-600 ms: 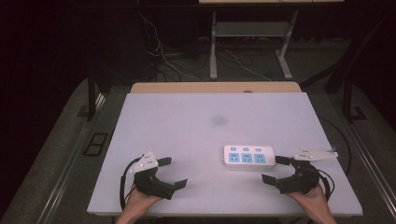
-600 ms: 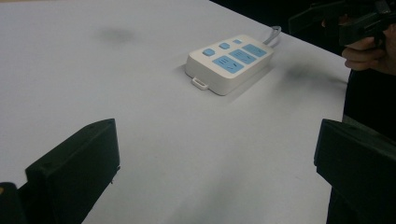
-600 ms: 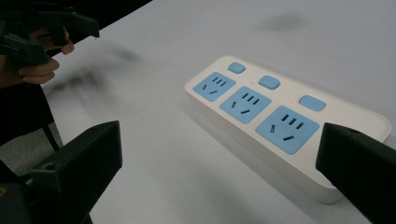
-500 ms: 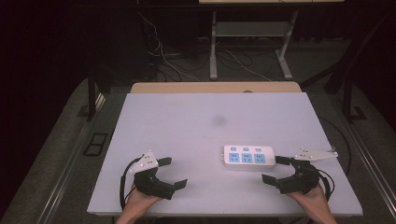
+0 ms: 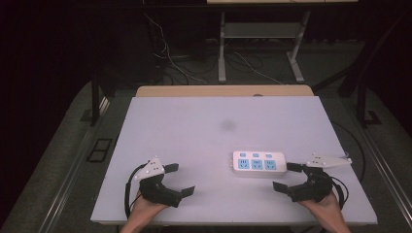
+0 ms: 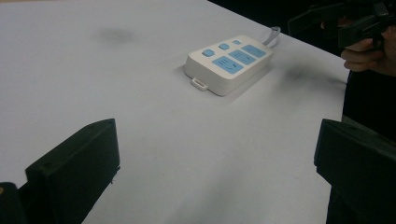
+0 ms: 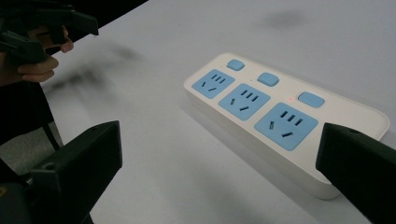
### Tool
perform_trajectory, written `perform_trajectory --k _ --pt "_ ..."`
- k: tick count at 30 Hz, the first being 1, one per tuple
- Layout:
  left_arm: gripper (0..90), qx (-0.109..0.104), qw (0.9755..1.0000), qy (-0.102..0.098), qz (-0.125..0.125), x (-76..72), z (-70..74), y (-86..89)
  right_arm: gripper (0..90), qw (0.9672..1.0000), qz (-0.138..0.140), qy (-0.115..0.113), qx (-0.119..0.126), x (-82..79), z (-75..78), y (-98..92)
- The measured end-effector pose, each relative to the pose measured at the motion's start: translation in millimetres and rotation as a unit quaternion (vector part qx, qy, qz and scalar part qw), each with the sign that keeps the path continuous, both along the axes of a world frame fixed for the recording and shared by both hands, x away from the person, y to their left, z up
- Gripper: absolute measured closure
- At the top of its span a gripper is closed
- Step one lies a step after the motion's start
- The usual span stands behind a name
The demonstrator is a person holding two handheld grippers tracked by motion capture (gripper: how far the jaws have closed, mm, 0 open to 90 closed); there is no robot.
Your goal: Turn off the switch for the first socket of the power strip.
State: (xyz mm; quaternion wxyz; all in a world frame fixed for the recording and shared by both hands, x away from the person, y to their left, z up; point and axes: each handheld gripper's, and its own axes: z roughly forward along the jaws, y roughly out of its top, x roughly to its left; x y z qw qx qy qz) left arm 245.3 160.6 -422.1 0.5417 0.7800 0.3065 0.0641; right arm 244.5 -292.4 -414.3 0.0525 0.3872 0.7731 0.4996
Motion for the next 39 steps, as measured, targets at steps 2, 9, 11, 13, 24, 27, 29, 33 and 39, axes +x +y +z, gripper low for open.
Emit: perform_trajectory --k 2,9,11,13,24,27,29,33,39 --pt "0.0 0.001 1.0000 0.000 -0.002 -0.2 -0.2 0.1 0.2 1.0000 0.000 0.002 0.000 0.2 -0.1 -0.1" --pt "0.0 -0.001 1.0000 0.000 0.002 -1.4 -0.1 0.9 0.2 0.9999 -0.008 0.001 -0.008 -1.2 3.6 -1.5" --pt "0.0 -0.002 1.0000 0.002 0.002 -1.4 -0.5 1.3 0.2 0.9999 -0.009 0.002 -0.005 -1.5 6.0 -2.8" --pt "0.0 -0.002 1.0000 0.003 0.004 -1.3 -0.6 1.6 0.2 0.9999 -0.009 0.005 -0.006 -1.6 7.6 -4.4" --pt "0.0 -0.008 0.9999 0.006 0.011 -0.5 -1.0 4.5 0.2 0.9997 -0.008 0.017 -0.015 0.3 11.2 -9.6" --pt "0.0 -0.010 0.9999 0.005 0.013 -0.5 -0.9 4.9 0.2 0.9996 -0.006 0.019 -0.019 1.7 15.0 -11.1" --pt "0.0 -0.010 0.9999 0.005 0.013 -0.4 -0.9 4.9 0.2 0.9996 -0.004 0.018 -0.020 2.8 18.1 -11.9" --pt "0.0 -0.009 0.9999 0.006 0.012 -0.5 -1.0 4.7 0.2 0.9995 0.001 0.019 -0.025 5.4 23.0 -12.2" --pt "0.0 -0.010 0.9998 0.006 0.013 -0.4 -1.2 4.8 0.2 0.9991 0.007 0.023 -0.034 10.3 25.5 -11.1"
